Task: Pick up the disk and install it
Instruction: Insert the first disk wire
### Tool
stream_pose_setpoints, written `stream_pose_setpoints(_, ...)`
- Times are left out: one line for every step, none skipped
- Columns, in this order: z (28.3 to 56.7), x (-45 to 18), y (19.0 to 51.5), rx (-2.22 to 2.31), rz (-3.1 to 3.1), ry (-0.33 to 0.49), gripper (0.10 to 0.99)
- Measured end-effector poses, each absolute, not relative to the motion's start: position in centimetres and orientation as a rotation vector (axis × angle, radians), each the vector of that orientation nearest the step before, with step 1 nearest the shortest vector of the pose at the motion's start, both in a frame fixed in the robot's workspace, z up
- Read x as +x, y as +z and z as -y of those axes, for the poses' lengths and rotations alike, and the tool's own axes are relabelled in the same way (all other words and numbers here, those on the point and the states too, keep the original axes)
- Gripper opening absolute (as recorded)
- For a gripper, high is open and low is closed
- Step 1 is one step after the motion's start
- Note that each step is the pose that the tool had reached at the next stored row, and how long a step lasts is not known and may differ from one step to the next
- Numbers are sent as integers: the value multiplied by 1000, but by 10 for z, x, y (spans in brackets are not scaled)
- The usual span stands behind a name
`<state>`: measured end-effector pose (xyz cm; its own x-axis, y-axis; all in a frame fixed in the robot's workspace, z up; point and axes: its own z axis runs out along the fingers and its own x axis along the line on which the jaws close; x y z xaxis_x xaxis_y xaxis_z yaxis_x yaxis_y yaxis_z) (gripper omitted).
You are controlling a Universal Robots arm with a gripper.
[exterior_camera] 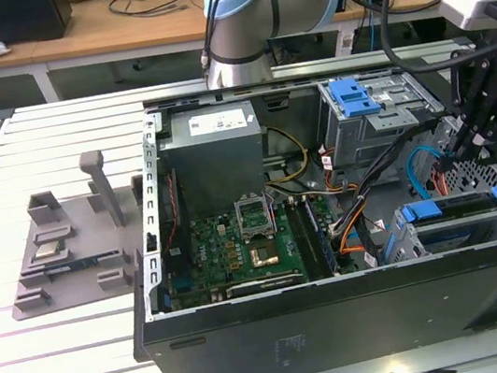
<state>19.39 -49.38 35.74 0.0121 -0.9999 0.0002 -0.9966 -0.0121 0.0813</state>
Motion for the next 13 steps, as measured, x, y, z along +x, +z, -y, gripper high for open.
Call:
stream_pose_setpoints(494,193,357,2192,2166,-88,169)
stream_pose_setpoints(495,192,357,2193,2167,-88,169)
stream_pose_setpoints(496,189,357,2193,2166,-88,169)
stream_pose_setpoints(497,188,357,2193,2166,-88,169)
stream_pose_setpoints(500,187,357,2193,2166,-88,169)
stream_pose_setpoints(502,186,357,2193,2166,-88,169)
stream_pose_setpoints(504,186,357,2193,2166,-88,169)
stream_pose_setpoints(506,185,357,2193,2166,-88,169)
stream_pose_setpoints(506,185,357,2193,2166,-88,169)
stream_pose_setpoints(508,185,357,2193,2166,-88,169)
stream_pose_setpoints(508,185,357,2193,2166,-88,169)
stream_pose_setpoints(509,184,357,2193,2166,-88,169)
stream_pose_setpoints(510,184,357,2193,2166,-88,169)
